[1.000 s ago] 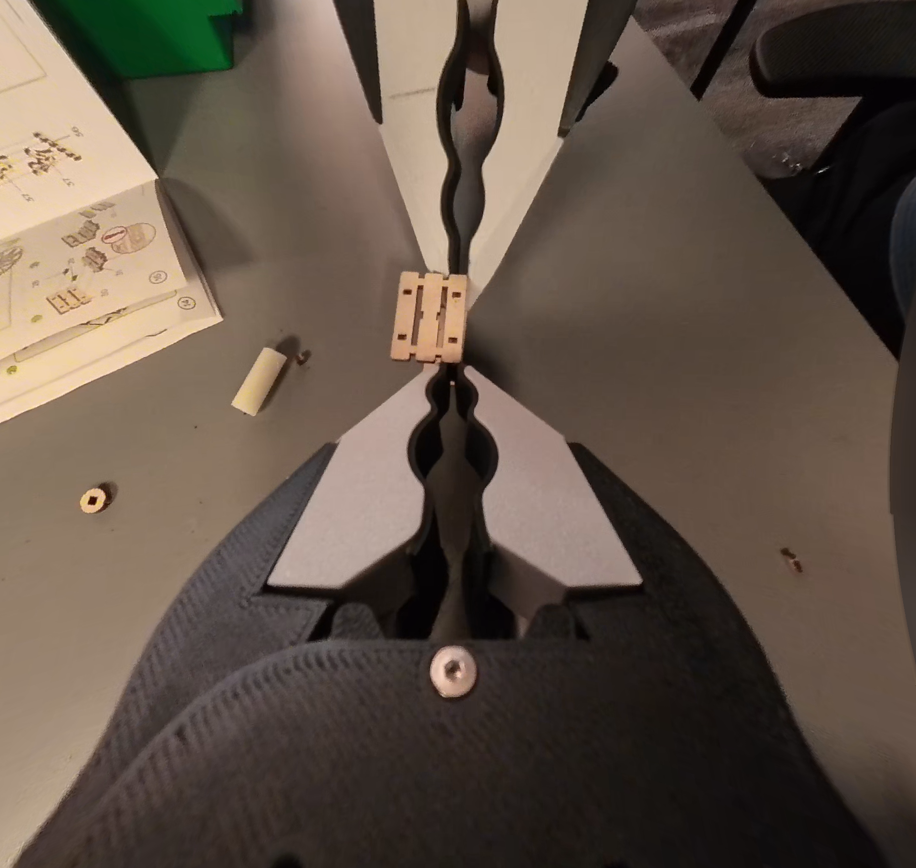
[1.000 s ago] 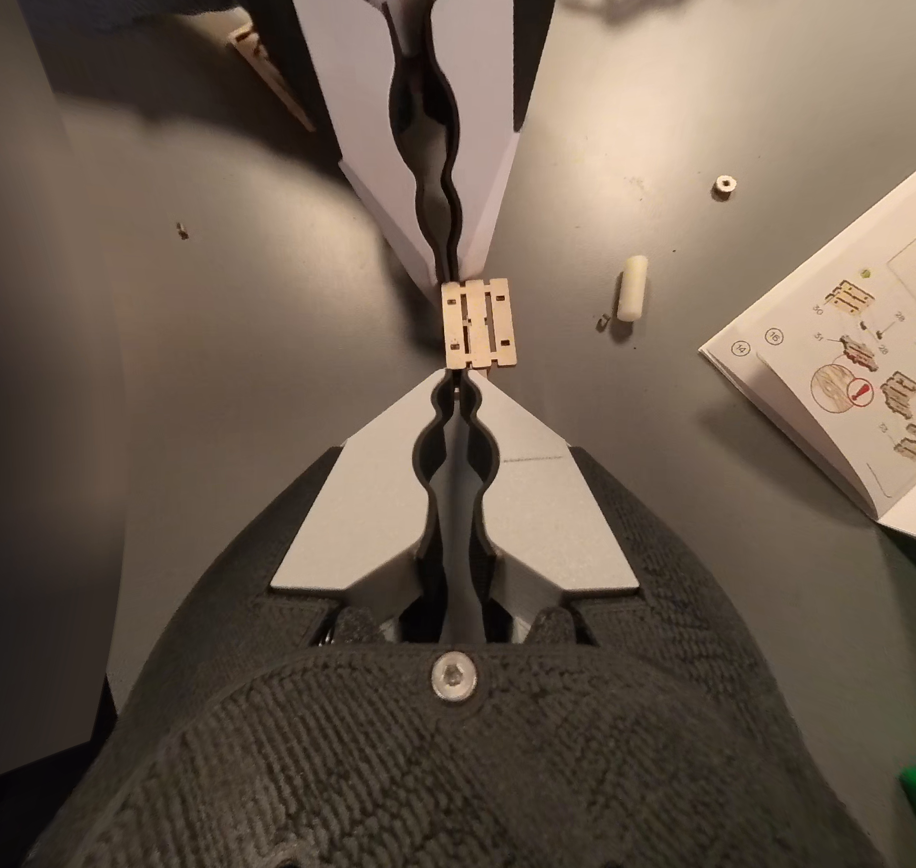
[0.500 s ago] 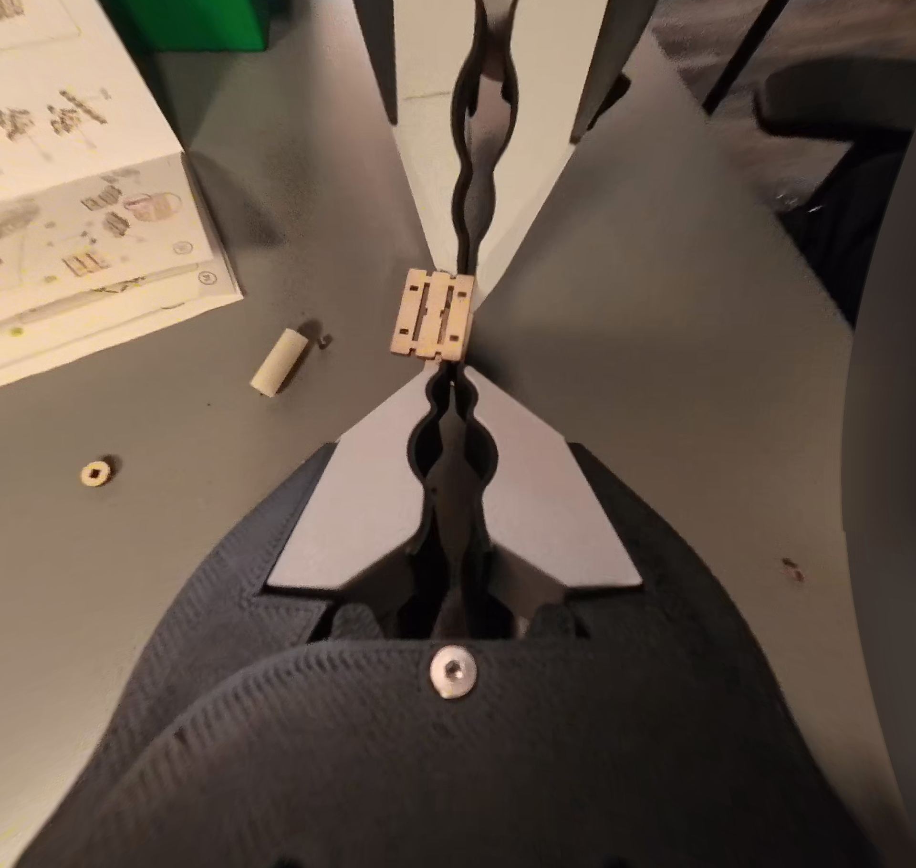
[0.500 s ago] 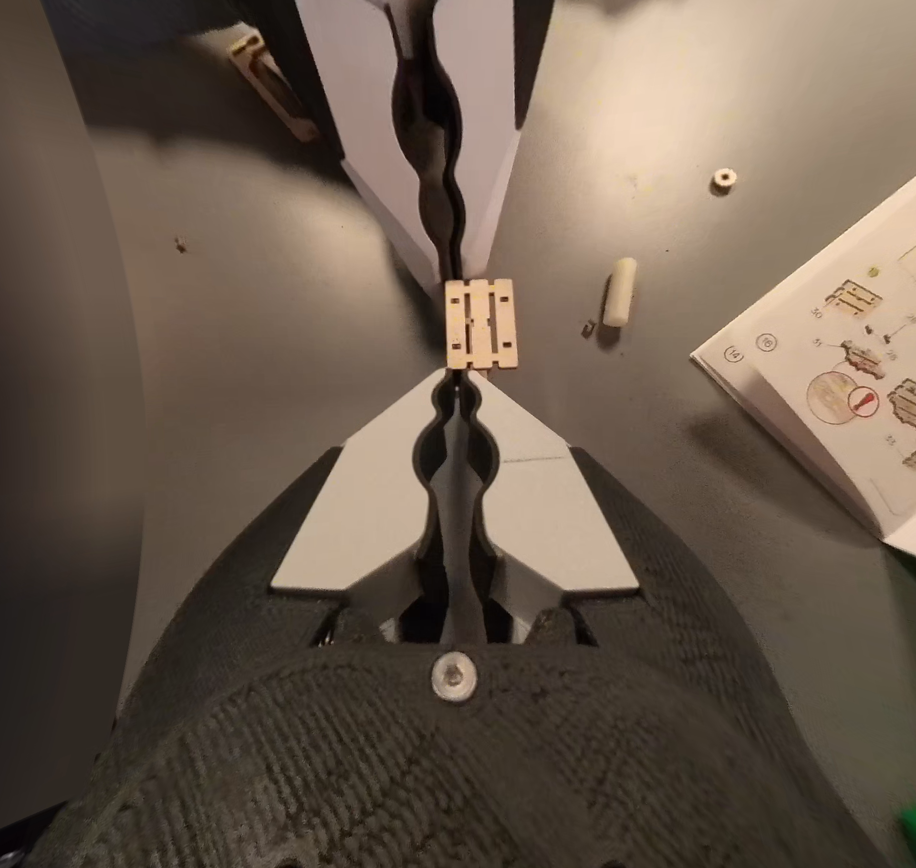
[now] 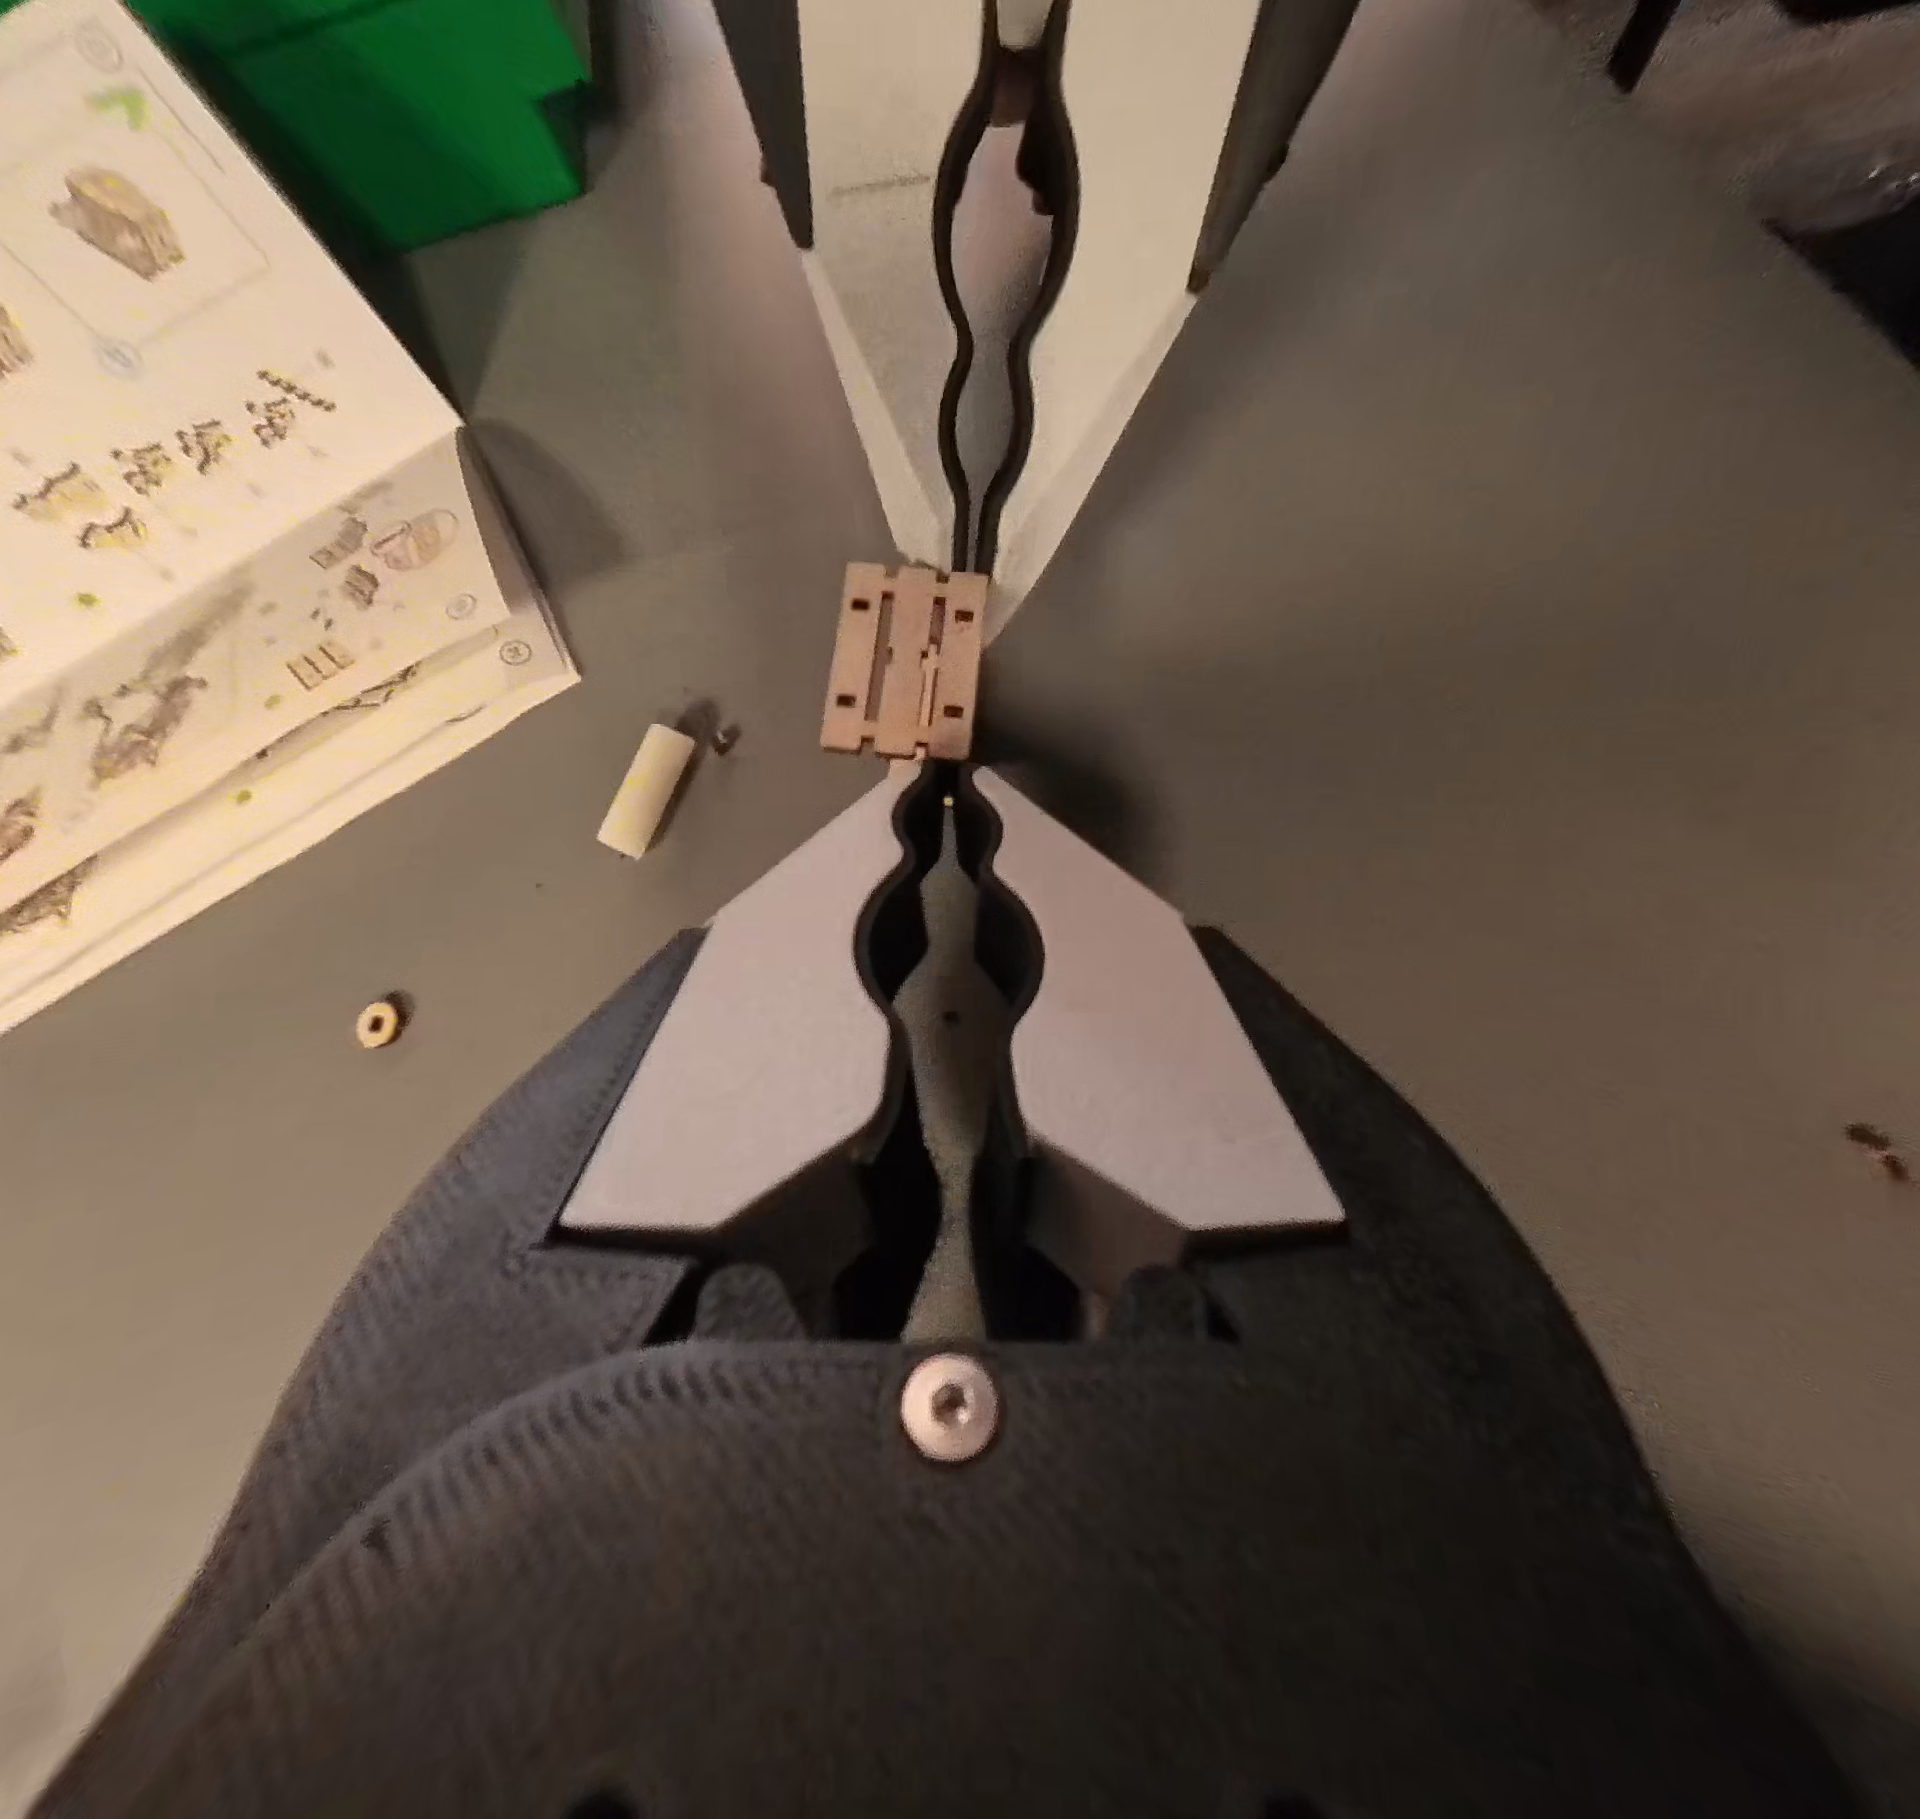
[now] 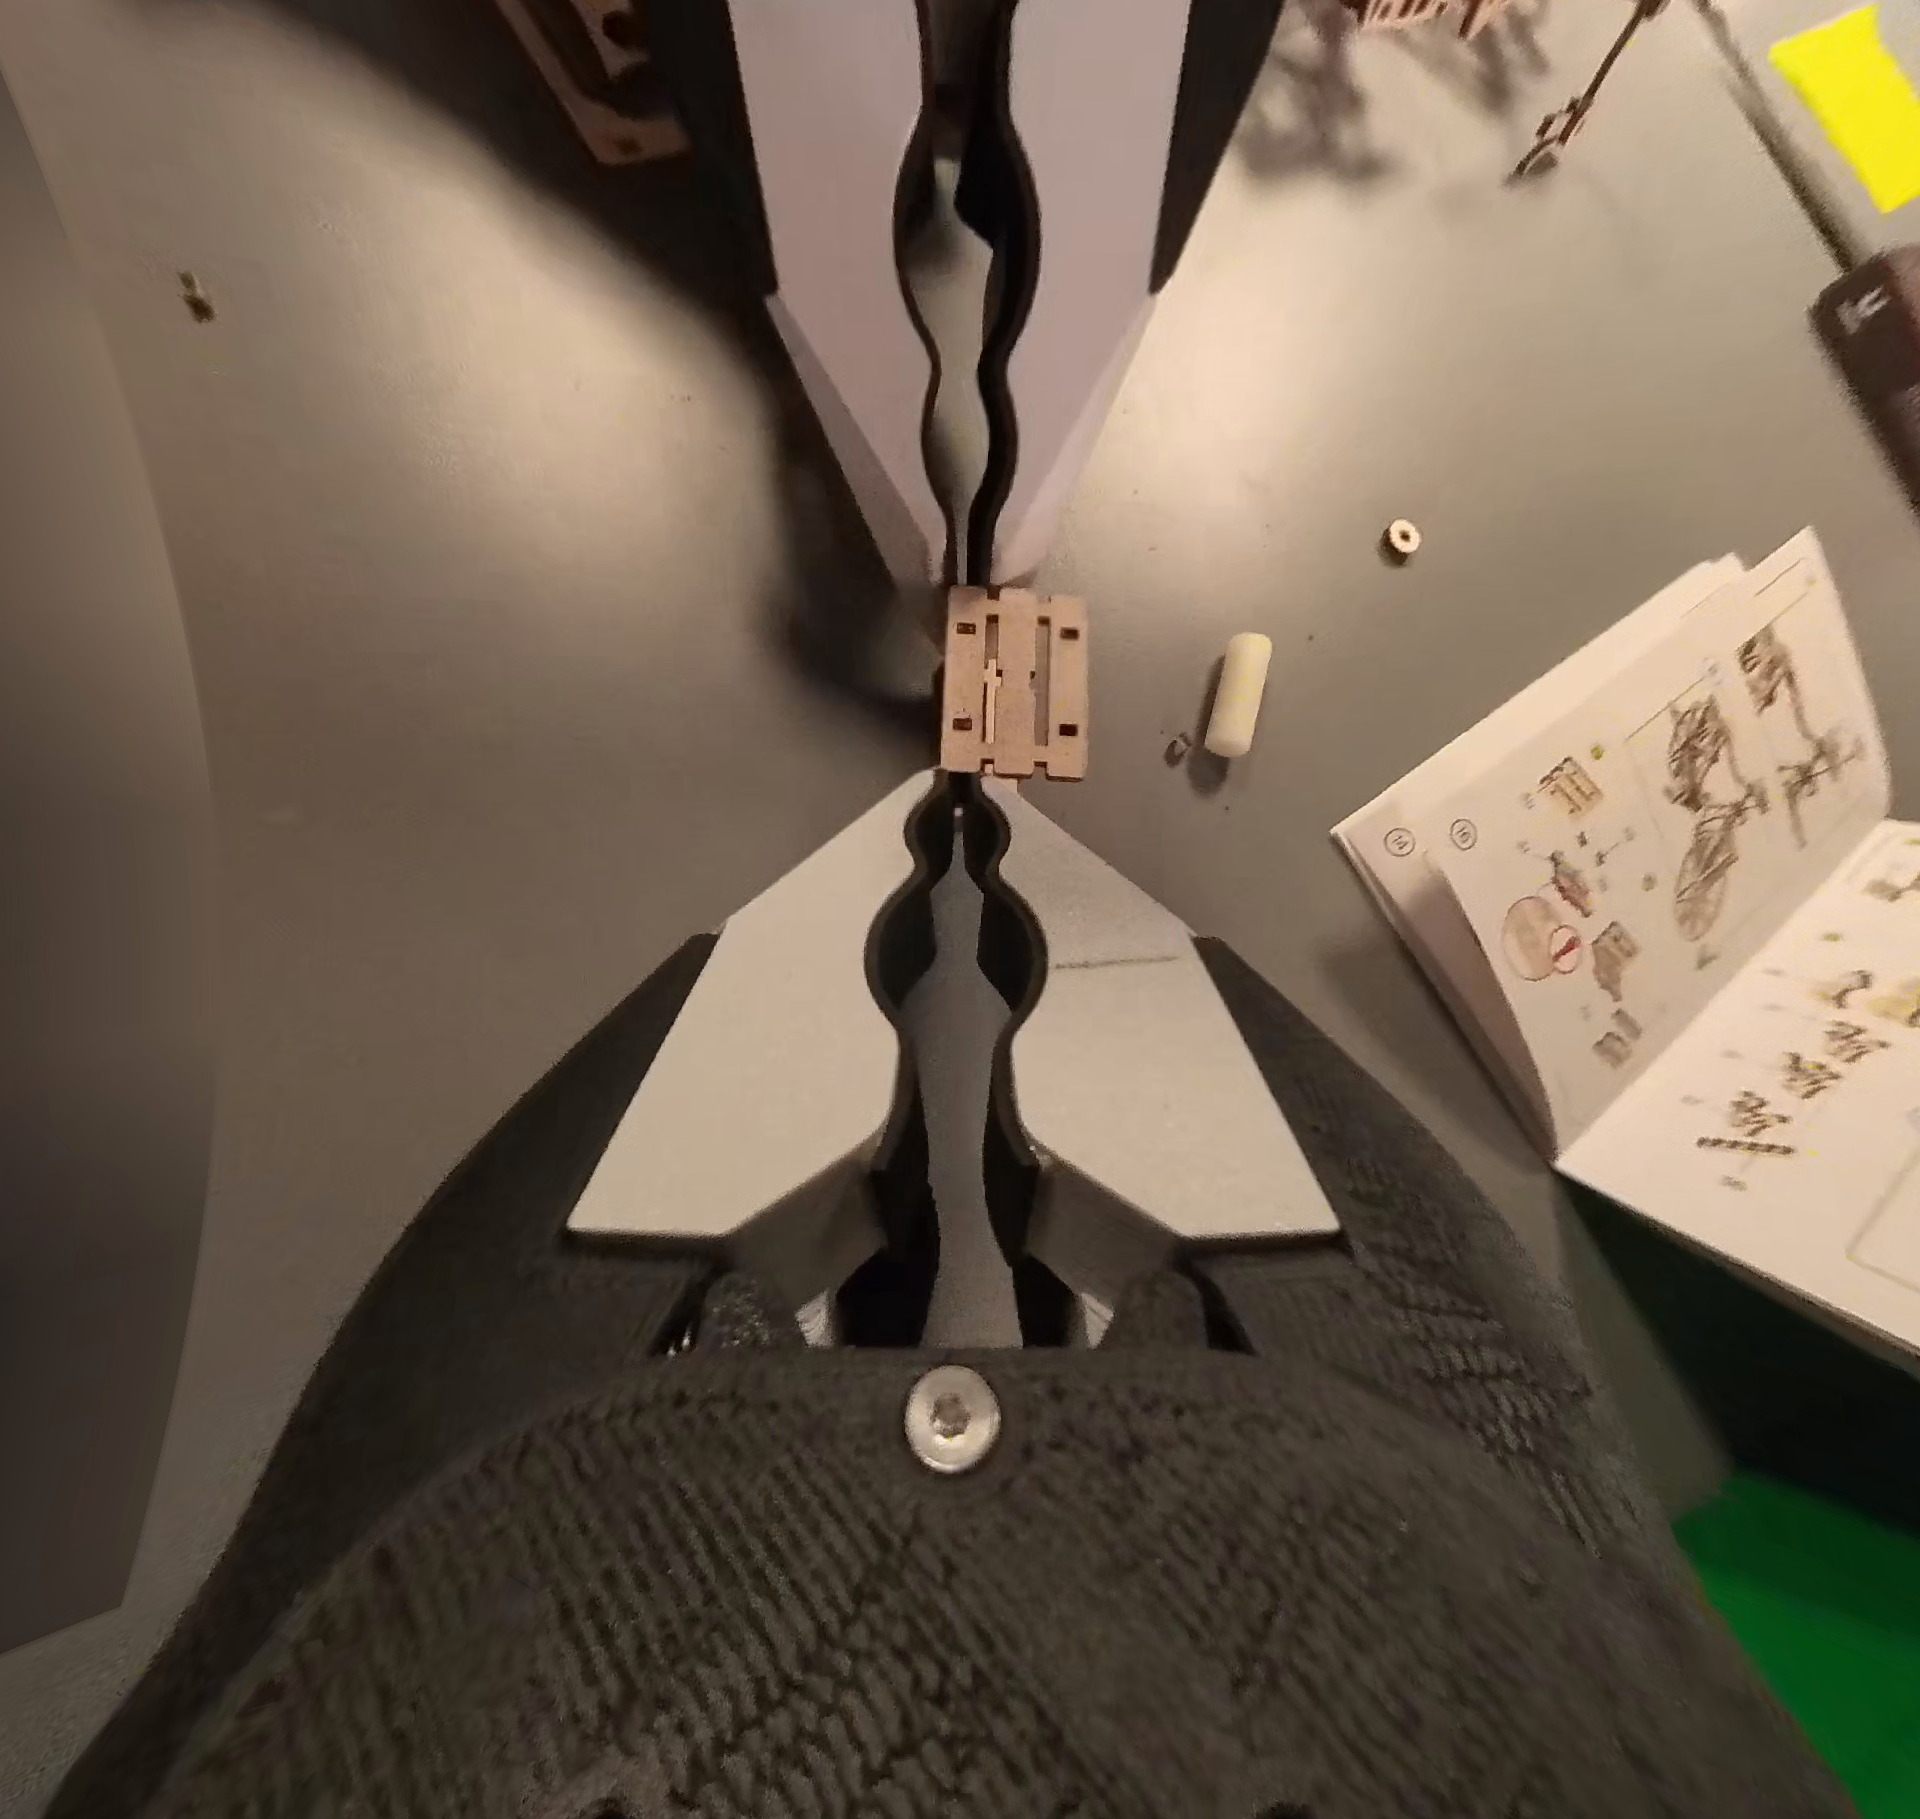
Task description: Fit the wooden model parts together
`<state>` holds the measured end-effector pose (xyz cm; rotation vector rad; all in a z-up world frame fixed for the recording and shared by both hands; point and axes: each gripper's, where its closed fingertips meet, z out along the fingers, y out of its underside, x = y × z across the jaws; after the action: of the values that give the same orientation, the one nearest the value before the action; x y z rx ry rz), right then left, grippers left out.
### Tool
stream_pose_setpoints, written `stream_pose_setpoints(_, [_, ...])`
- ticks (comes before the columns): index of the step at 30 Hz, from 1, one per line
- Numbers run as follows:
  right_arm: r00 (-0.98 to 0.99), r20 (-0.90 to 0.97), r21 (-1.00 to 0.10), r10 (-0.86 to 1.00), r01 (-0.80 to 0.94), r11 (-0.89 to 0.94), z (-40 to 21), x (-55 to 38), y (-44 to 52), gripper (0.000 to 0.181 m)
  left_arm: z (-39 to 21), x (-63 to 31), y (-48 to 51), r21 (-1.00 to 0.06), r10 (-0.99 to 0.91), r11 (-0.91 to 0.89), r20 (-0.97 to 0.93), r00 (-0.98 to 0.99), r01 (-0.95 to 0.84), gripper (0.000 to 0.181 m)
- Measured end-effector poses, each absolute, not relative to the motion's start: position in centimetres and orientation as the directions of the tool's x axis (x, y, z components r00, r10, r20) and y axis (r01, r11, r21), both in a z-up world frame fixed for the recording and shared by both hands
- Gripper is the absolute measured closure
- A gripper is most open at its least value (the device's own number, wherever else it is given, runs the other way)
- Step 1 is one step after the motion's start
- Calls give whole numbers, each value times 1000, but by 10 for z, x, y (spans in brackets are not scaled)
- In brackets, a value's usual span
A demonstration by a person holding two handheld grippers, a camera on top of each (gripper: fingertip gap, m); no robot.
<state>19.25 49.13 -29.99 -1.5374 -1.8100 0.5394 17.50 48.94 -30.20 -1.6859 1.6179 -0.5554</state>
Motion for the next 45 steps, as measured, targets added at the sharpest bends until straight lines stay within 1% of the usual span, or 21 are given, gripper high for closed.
stream_pose_setpoints(2, [-64, 250, -694, 966, 684, 225, -300, 192, 491, 181, -302, 175, 489, -736, -973, 81, -205, 106, -672, 181])
stream_pose_setpoints(7, [-3, 69, -777, 998, 627, 55, -296, 190, 499, 181, -299, 175, 495, -775, -988, -16, -86, 130, -632, 181])
stream_pose_setpoints(12, [23, -9, -825, 1000, 565, -20, -292, 189, 502, 181, -294, 175, 499, -800, -989, -56, -36, 141, -597, 181])
stream_pose_setpoints(21, [18, -18, -803, 1000, 595, -25, -298, 188, 505, 181, -300, 173, 501, -789, -987, -97, -2, 160, -607, 180])
stream_pose_setpoints(24, [-4, 73, -784, 997, 618, 60, -299, 187, 505, 180, -301, 172, 502, -779, -986, -51, -58, 154, -624, 180])
stream_pose_setpoints(28, [-58, 209, -717, 976, 669, 193, -300, 188, 504, 181, -302, 171, 502, -765, -983, -5, -114, 143, -644, 181])
stream_pose_setpoints(30, [-73, 247, -694, 966, 683, 229, -300, 187, 504, 181, -302, 171, 503, -757, -981, 12, -136, 140, -654, 181])
stream_pose_setpoints(31, [-70, 230, -694, 971, 687, 214, -300, 187, 504, 181, -302, 171, 503, -761, -981, 4, -128, 143, -649, 181])
stream_pose_setpoints(35, [-9, 68, -732, 998, 679, 56, -300, 187, 509, 181, -302, 171, 503, -787, -984, -74, -42, 173, -613, 181])
stream_pose_setpoints(38, [-6, 63, -729, 998, 682, 50, -300, 187, 507, 181, -302, 170, 504, -783, -985, -51, -64, 162, -620, 181])
stream_pose_setpoints(42, [-1, 23, -736, 1000, 677, 18, -300, 186, 510, 181, -302, 170, 503, -778, -984, -80, -37, 173, -623, 181])
stream_pose_setpoints(45, [-20, 53, -721, 998, 691, 52, -301, 186, 506, 181, -302, 170, 505, -774, -983, -54, -68, 168, -631, 180])
